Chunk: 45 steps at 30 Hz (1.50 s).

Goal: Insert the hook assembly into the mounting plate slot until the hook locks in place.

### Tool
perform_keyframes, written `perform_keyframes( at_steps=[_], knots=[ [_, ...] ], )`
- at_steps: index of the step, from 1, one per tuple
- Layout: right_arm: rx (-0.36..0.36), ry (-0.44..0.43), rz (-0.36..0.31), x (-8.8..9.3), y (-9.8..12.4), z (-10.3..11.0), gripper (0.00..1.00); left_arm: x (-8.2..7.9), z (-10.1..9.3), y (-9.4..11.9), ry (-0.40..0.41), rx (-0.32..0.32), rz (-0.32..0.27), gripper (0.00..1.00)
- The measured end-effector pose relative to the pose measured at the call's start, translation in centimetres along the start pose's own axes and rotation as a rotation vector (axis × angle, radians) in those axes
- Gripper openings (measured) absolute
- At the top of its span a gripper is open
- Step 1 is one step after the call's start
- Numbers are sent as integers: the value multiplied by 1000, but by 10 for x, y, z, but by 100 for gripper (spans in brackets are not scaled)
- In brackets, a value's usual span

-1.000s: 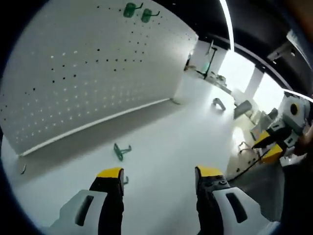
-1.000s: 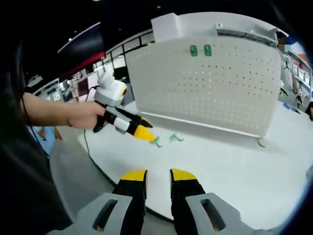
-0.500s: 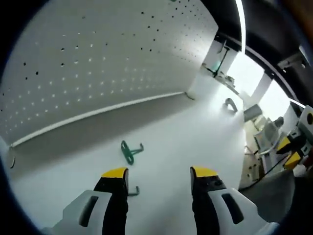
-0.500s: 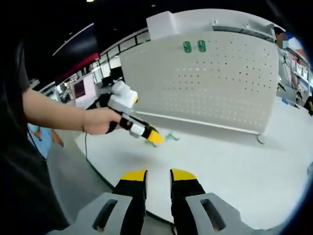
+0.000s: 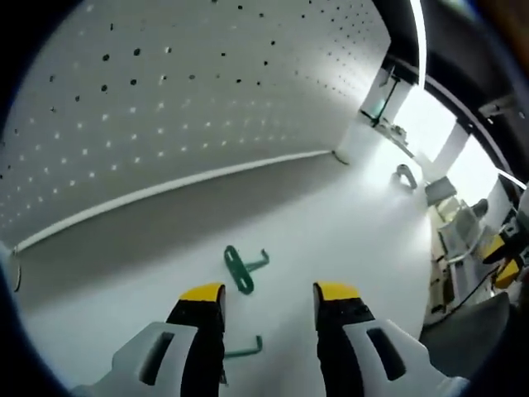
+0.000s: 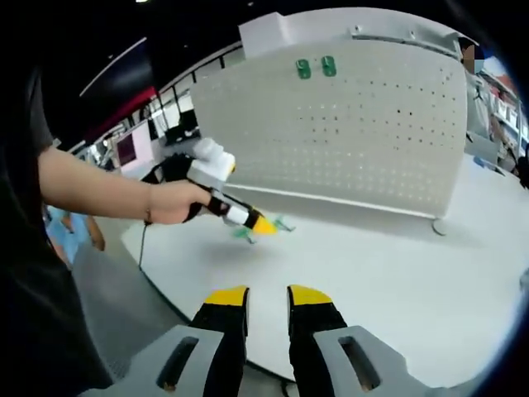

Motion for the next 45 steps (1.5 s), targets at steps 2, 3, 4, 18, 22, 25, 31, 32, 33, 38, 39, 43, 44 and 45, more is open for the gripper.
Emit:
perform_keyframes(
  at_steps=[2, 3, 4, 18, 22, 25, 31, 32, 33, 38, 39, 43, 44, 45],
  knots=[
    [2, -4, 3, 1, 0, -1, 17, -1, 1, -2, 2, -6, 2, 42],
    [3, -4, 5, 1, 0, -2, 17, -2, 2, -4, 0, -9, 5, 41],
    [5, -8, 7, 2, -1, -3, 17, -2, 3, -6, -1, -11, 9, 40],
    [11, -20, 23, 5, -5, -6, 17, -1, 16, -14, -40, -43, 30, 20],
    [9, -21, 27, 5, -6, -6, 17, -4, 20, -14, -38, -39, 22, 12],
    [7, -22, 30, 6, -7, -5, 17, -3, 21, -15, -40, -41, 25, 10],
    [3, -18, 33, 5, -8, -5, 16, -2, 21, -15, -54, -35, 36, 8],
    [3, -19, 34, 5, -8, -5, 16, -2, 21, -14, -58, -34, 36, 8],
    [2, -18, 37, 6, -9, -4, 16, -2, 20, -14, -64, -27, 39, 7],
    [-10, -6, 37, 4, -10, 0, 16, -3, 16, -6, -98, -18, 35, 4],
    [-12, -3, 38, 3, -11, 1, 16, -2, 16, -5, -105, -18, 37, 4],
    [-23, 10, 36, 1, -13, 5, 16, -3, 13, 2, -113, -12, 31, 4],
    [-26, 11, 35, 0, -13, 6, 16, -4, 11, 5, -112, -11, 24, 4],
    [-30, 12, 32, -1, -13, 7, 16, -7, 10, 7, -109, -6, 14, 4]
  ],
)
Point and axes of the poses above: the point that each gripper's makers call its tool centre point, and the gripper's own axes: y roughly backward along the fingers, z roughly to its left, x roughly out of its underside, the point moved 2 cm from there along y, roughly backward along the fingers, and after that the axes turned 5 degrees about -z, right-handed, at the moved point
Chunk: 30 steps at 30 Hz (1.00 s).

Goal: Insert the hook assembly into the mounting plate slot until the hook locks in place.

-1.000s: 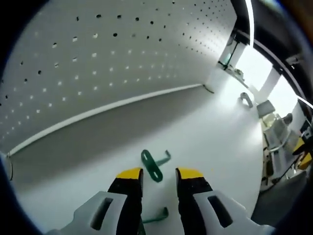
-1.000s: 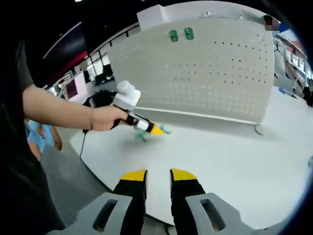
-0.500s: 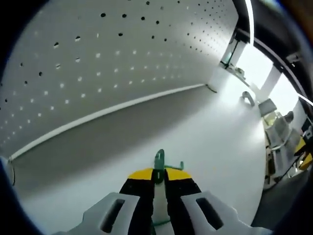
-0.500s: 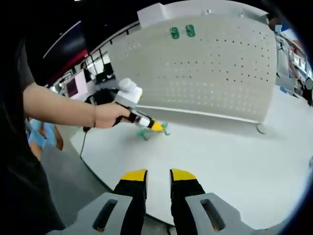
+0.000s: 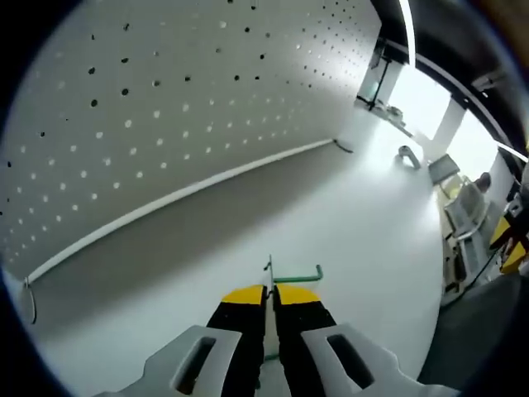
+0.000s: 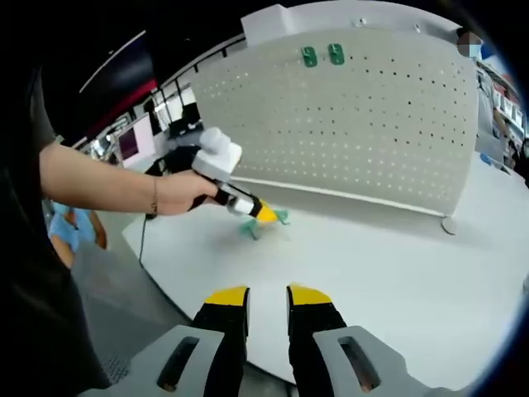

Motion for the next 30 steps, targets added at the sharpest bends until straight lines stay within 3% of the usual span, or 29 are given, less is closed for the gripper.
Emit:
perform_keyframes(
  at_steps=[9, 18, 26, 30],
  knots=[
    [-30, 30, -15, -9, -3, 12, 16, -7, -14, 29, 18, 19, -41, 3],
    [-83, 91, -30, -22, -8, 32, 16, -8, -28, 82, 52, 13, -109, 3],
    [-111, 118, -39, -27, -6, 49, 16, 10, -37, 129, 79, -20, -146, 3],
    [-119, 124, -43, -25, -3, 56, 16, 22, -43, 142, 91, -27, -145, 3]
  ],
)
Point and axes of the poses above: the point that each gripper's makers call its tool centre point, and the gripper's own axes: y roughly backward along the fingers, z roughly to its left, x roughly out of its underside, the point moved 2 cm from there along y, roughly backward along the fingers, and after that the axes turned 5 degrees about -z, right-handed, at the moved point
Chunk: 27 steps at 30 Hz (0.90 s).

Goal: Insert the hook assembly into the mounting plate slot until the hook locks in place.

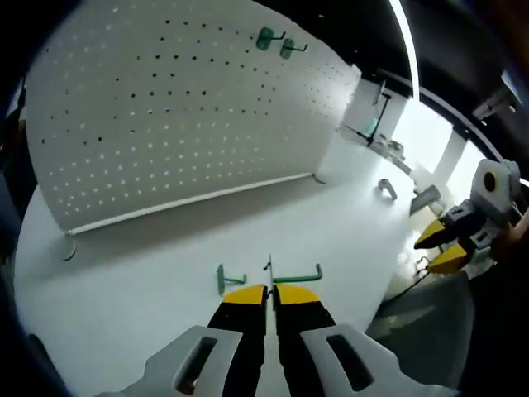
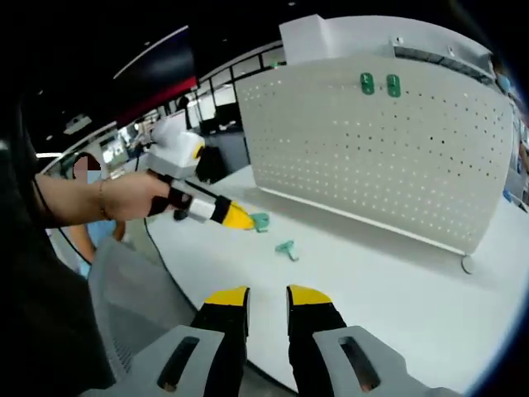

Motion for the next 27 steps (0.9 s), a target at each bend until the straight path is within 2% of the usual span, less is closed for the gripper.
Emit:
perform_keyframes(
  at_steps=[5, 11, 15, 20, 27],
  knots=[
    [-2, -7, -13, 0, -2, 7, 16, 9, -6, 16, -7, -3, 7, 3],
    [-12, -25, -47, -4, -6, 18, 16, 6, -19, 35, -11, -9, -8, 3],
    [-20, -35, -62, -7, -5, 22, 16, -7, -29, 43, -29, 3, -32, 3],
    [-10, -53, -88, -13, -3, 21, 16, -25, -45, 50, -29, 24, -93, 3],
    [4, -82, -125, -17, -1, 20, 16, -25, -63, 45, -30, 66, -101, 3]
  ],
)
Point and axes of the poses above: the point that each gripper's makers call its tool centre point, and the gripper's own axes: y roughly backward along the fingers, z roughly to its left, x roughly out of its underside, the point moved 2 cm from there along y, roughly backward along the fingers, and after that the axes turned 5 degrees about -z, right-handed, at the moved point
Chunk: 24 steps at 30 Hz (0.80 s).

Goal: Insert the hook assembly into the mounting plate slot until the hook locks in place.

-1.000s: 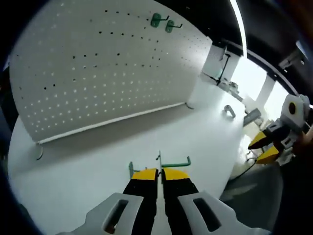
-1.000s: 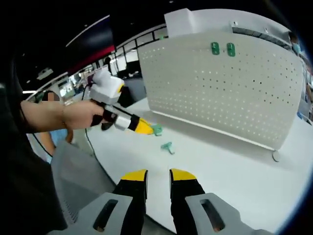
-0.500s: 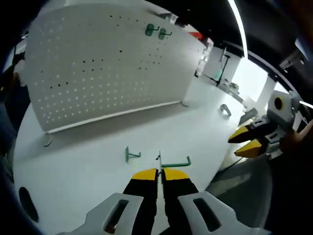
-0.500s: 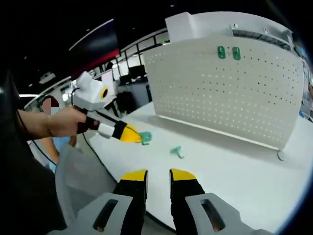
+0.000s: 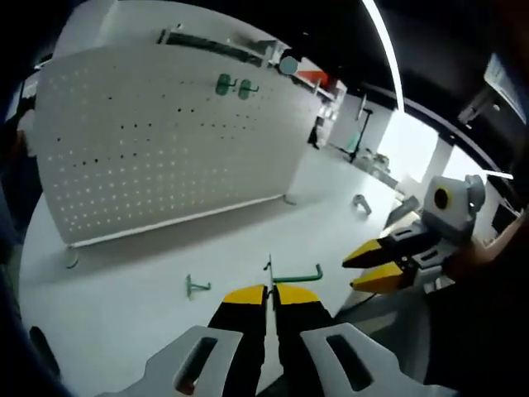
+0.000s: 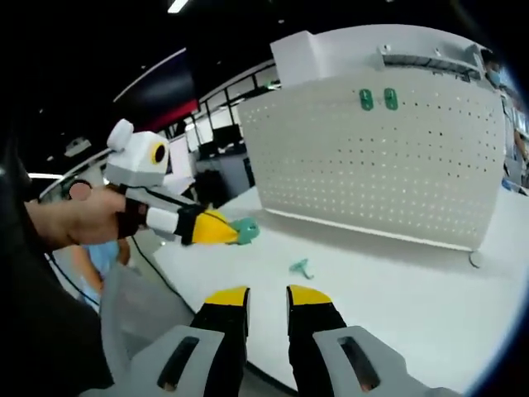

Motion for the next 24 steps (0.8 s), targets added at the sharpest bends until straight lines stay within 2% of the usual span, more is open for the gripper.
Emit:
perform_keyframes(
  at_steps=[9, 24],
  knots=[
    [-17, -58, -57, -13, 0, 7, 16, 1, -9, 2, 8, 1, -39, 3],
    [-74, -95, -69, -20, -13, 19, 16, 7, -22, 3, 57, 4, -86, 3]
  ],
)
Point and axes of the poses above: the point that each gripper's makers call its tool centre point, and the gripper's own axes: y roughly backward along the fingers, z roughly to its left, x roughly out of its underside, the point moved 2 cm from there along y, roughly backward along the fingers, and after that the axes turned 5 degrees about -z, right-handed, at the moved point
